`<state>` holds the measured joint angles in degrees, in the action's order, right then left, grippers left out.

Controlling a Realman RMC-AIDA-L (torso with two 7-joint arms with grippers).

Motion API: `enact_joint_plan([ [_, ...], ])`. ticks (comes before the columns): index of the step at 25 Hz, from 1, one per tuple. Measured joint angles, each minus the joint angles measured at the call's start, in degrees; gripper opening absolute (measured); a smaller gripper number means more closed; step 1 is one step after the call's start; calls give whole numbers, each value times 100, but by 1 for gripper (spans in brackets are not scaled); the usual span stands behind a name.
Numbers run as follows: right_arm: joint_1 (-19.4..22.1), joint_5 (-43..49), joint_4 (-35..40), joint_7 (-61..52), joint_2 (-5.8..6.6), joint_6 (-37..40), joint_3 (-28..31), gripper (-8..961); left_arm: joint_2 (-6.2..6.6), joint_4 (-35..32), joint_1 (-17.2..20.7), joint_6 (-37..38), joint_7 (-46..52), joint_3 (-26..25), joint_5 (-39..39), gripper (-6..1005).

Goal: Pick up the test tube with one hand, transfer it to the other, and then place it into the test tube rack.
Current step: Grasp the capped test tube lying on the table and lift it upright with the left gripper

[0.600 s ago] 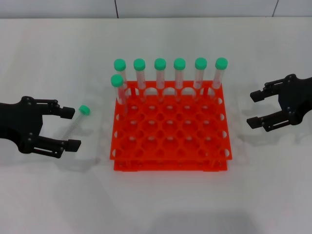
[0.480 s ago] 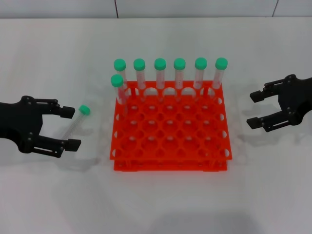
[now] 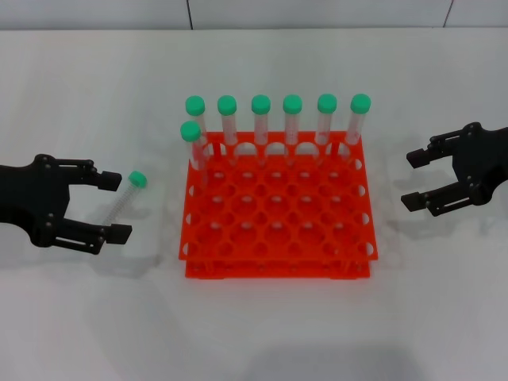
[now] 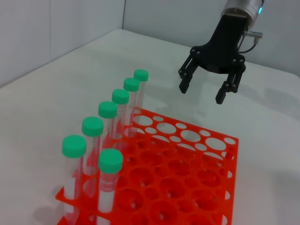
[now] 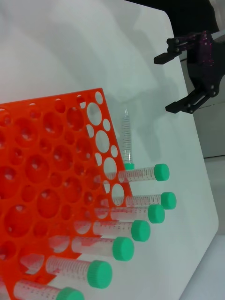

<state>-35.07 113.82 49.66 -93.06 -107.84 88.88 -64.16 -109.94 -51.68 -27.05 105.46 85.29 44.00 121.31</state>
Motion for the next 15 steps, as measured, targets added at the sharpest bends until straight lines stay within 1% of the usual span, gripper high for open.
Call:
enact_joint_plan([
  [5, 0, 0, 5, 12, -9, -7, -1, 749, -5, -25, -10, -5, 62, -3, -31, 859],
  [7, 0, -1, 7, 29, -9, -11, -5, 749, -20, -87, -29, 7, 254, -4, -42, 859],
  [10, 0, -1, 8, 71, -9, -42, -5, 748, -26, -282, -64, 8, 843, 7, -20, 859],
  [12, 0, -1, 8, 89, -9, -45, -1, 748, -46, -531, -76, 24, 1353, 29, 56, 858],
  [15, 0, 7, 9, 120, -9, -47, -6, 749, -115, -1161, -85, 253, 2182, 48, 206, 858],
])
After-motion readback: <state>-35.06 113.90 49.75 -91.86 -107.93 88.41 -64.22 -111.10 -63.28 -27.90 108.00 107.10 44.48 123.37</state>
